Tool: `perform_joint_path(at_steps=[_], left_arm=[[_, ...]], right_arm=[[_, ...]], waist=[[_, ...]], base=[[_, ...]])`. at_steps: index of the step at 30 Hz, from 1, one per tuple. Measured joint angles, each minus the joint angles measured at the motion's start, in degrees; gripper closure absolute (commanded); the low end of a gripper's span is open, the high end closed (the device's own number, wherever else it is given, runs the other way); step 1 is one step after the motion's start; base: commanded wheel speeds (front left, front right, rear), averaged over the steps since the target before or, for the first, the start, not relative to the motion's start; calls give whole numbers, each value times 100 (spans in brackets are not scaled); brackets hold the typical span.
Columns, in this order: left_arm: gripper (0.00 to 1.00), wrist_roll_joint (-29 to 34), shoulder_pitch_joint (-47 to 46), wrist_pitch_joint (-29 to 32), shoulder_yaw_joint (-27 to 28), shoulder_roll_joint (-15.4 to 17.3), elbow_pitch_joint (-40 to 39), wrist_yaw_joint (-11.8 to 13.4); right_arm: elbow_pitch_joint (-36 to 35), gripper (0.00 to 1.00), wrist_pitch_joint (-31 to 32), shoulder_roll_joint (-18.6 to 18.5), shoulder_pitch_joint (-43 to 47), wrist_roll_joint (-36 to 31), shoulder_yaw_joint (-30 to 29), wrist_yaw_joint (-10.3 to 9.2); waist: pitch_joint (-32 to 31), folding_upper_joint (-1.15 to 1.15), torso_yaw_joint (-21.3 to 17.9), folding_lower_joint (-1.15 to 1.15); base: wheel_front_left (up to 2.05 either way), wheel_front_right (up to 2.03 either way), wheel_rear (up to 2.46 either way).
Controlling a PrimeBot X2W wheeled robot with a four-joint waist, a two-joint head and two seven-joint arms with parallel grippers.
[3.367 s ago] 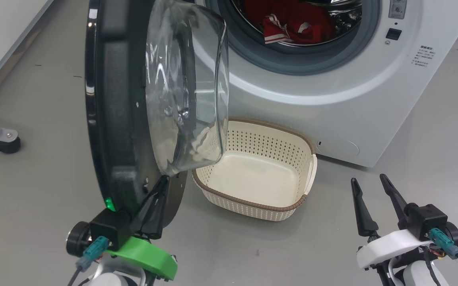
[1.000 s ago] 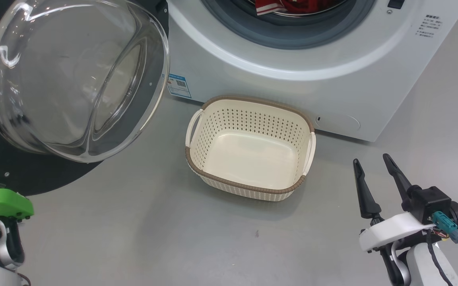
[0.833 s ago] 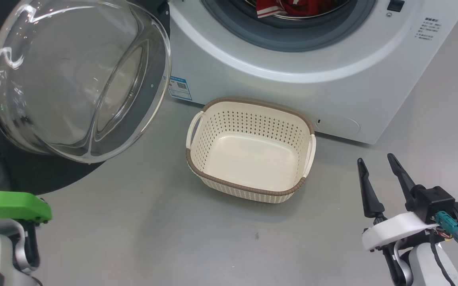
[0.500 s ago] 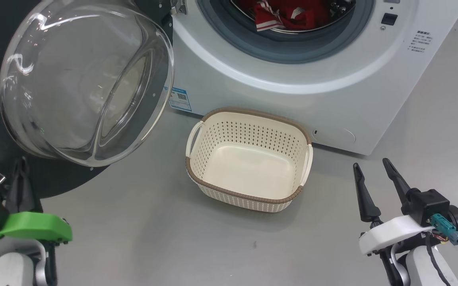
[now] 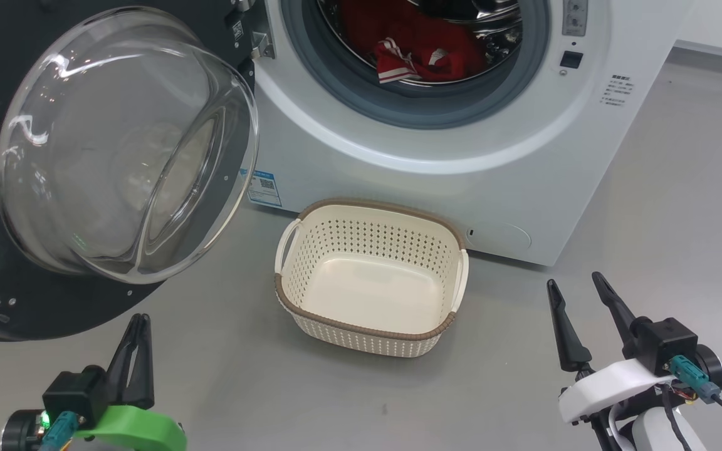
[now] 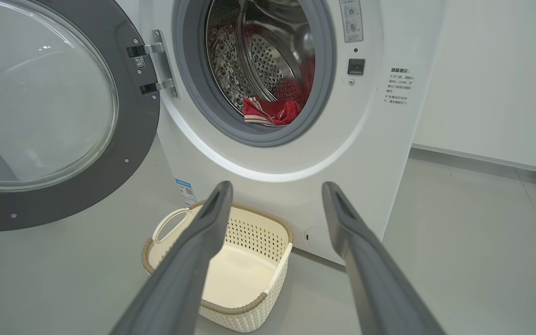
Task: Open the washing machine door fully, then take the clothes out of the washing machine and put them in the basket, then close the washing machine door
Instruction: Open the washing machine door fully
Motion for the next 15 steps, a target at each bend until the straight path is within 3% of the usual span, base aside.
perform_joint_path(at_steps=[3,4,5,15], left_arm=[[54,32,91,0,-78,7,-75,-51],[23,43,115,0,-112,8,-96,-86],[0,51,141,1,-152,8,-114,-89],[0,66,274,9,-371,-22,-378,-234]], right_arm=[[-2,0,0,4,39,11,54,1],[-2,0,0,5,64,16,70,1],[-1,0,0,5,91,25,90,1],[-47,0,0,12,193,83,257,1]], waist=[[-53,0,-102,0],[-70,0,-139,0],[-87,0,-180,0],[-216,0,-658,0]], base=[[0,0,0],[0,0,0],[0,0,0],[0,0,0]])
